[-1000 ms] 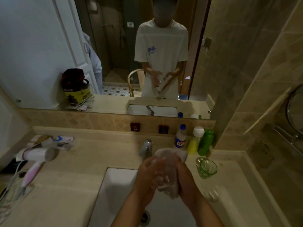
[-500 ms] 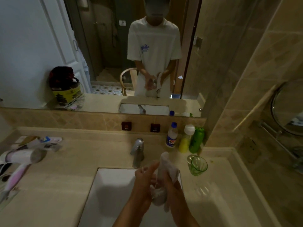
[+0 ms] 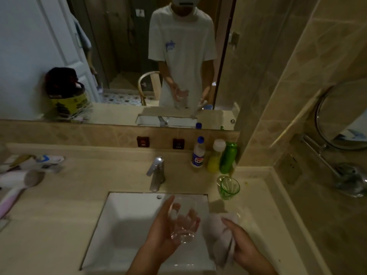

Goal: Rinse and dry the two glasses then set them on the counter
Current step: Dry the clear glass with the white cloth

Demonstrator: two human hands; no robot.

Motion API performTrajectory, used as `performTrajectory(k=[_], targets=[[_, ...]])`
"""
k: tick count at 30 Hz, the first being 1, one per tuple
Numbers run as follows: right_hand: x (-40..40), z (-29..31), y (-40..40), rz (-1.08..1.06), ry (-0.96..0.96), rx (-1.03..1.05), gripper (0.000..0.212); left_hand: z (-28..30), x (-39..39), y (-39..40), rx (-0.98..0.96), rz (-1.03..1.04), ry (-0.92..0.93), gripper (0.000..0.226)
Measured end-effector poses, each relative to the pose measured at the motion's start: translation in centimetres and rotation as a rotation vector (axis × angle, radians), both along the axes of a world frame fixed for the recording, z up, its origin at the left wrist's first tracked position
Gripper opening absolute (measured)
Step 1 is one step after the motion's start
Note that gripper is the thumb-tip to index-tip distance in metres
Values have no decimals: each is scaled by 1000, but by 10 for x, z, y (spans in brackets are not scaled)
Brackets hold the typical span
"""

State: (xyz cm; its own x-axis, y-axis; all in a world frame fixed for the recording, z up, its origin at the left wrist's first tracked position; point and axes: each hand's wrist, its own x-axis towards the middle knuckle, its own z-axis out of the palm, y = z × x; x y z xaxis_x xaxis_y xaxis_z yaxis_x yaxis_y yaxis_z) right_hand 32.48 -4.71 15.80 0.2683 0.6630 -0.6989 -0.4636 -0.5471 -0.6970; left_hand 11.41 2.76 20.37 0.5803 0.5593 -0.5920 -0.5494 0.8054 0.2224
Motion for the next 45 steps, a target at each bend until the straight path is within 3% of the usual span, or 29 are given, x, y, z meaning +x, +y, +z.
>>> performTrajectory(k=[3,6,7,10,11,13,15,16,17,18,19,20,21,23,25,29,31,33,38,39,42,45], targets=[[35,4,-3,74,-206,-15,30,1,2,-7,-16,10,33,44],[56,-9,-3,269,-616,88,15,-5,4,-14,-52,10,72,42],[67,-36,-5,362,-806,148,23,-8,5,-17,-61,8,79,44],[92,-133,-17,539,-1093,200,47,-18,13,-23,-96,25,88,51],[94,-148,-23,571,-1185,297,51,-21,16,-25,-89,27,94,53],[83,-164,-37,798,-1306,290,72,-30,18,-27,-56,32,96,60],[63,-164,-45,915,-1270,380,109,-39,18,-28,-22,20,125,76],[60,-139,-42,979,-1179,286,109,-44,19,-30,-13,14,131,83],[63,-115,-35,928,-855,272,92,-48,19,-32,-7,8,138,86],[57,-83,-28,850,-608,-43,60,-51,21,-35,8,6,155,80],[48,-61,-21,622,-534,38,32,-53,25,-37,38,7,177,67],[45,-42,-16,658,-643,76,21,-54,30,-38,81,12,211,56],[38,-26,-9,598,-660,105,22,-53,34,-40,132,15,263,47],[26,-3,-13,470,-529,228,26,-49,45,-41,228,3,367,39],[8,27,-20,431,-367,308,25,-43,55,-42,285,28,429,48],[-13,45,-29,519,-408,358,29,-36,72,-49,323,108,467,72],[-14,43,-27,556,-501,356,41,-32,79,-54,299,151,427,77],[-5,34,-25,509,-517,352,67,-28,84,-59,293,160,410,78],[21,15,-22,328,-341,373,108,-24,86,-72,353,146,378,75],[25,11,-20,287,-284,381,110,-25,87,-73,362,141,365,73],[41,-9,-16,195,-126,415,84,-27,87,-72,358,103,323,66],[56,-20,-17,174,-75,317,89,-35,83,-65,397,25,434,56]])
